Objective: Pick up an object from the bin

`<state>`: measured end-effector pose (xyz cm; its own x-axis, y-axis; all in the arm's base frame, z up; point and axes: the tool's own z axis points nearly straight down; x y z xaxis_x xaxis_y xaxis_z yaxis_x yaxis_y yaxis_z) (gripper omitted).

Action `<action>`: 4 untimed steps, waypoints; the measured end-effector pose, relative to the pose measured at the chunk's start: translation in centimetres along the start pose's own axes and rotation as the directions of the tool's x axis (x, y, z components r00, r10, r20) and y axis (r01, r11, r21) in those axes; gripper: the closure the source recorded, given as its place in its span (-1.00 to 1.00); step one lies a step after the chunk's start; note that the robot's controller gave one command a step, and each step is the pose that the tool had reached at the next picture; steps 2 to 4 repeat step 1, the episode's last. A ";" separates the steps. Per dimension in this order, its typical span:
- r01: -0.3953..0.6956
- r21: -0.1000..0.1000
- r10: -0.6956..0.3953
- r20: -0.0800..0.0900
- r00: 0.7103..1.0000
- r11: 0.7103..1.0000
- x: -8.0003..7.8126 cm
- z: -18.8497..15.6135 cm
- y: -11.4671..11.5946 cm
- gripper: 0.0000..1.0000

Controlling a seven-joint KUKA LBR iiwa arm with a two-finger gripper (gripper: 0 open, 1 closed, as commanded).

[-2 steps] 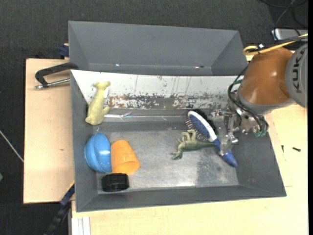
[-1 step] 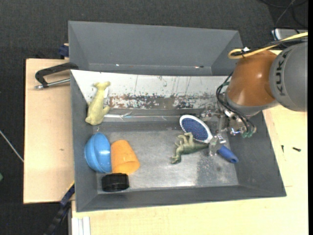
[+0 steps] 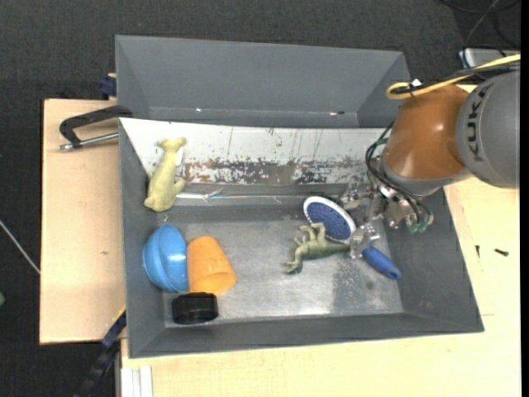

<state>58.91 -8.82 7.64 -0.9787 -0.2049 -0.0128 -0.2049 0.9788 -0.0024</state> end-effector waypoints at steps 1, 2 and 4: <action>0.004 0.002 -0.004 0.000 1.000 1.000 -0.1 -13.4 0.3 1.00; 0.004 0.002 -0.004 0.000 1.000 1.000 -0.1 -13.4 0.3 1.00; 0.004 0.002 -0.004 0.000 1.000 1.000 -0.1 -13.4 0.3 1.00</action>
Offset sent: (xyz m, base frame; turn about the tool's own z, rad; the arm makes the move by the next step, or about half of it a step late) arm -0.0045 0.0021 0.1289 -0.0040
